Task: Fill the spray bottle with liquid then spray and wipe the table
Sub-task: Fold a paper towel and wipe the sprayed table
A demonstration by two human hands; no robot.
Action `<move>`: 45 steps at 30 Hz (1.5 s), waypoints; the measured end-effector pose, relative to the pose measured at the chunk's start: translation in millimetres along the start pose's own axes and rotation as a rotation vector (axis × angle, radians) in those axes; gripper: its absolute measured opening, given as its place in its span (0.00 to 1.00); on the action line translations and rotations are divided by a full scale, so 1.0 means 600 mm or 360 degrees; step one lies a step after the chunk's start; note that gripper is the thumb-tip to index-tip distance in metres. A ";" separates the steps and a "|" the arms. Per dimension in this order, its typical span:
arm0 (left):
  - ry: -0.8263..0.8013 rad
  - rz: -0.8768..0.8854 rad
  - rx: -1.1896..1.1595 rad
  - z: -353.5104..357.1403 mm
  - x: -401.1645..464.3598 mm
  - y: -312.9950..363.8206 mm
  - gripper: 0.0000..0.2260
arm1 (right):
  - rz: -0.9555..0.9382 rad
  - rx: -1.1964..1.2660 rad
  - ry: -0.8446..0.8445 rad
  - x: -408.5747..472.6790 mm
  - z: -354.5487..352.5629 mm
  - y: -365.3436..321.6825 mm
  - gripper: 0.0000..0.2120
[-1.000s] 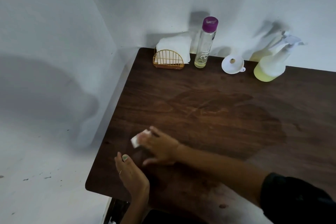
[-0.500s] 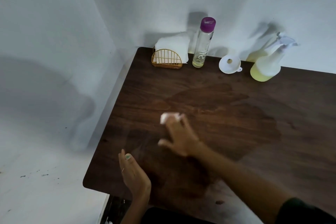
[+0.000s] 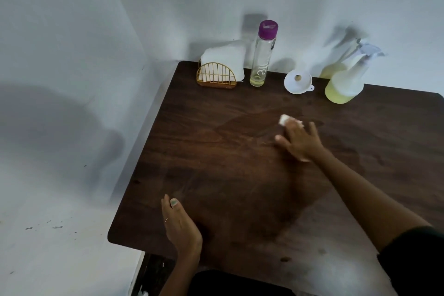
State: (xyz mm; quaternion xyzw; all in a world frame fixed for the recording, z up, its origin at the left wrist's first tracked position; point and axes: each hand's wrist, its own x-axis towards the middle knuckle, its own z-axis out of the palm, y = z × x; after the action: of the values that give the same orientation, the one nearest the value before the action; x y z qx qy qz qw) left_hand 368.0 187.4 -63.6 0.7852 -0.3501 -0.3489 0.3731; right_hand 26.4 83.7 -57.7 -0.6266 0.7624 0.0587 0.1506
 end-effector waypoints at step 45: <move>-0.0177 0.0102 -0.0002 0.066 -0.113 -0.005 0.34 | -0.0077 0.0056 0.0114 -0.155 0.040 0.113 0.49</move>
State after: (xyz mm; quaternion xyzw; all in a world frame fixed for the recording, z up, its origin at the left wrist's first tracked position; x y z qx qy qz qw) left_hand 302.5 230.2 -65.7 0.7528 -0.3950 -0.3802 0.3644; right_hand -20.3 192.0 -58.8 -0.6437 0.7530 0.0193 0.1355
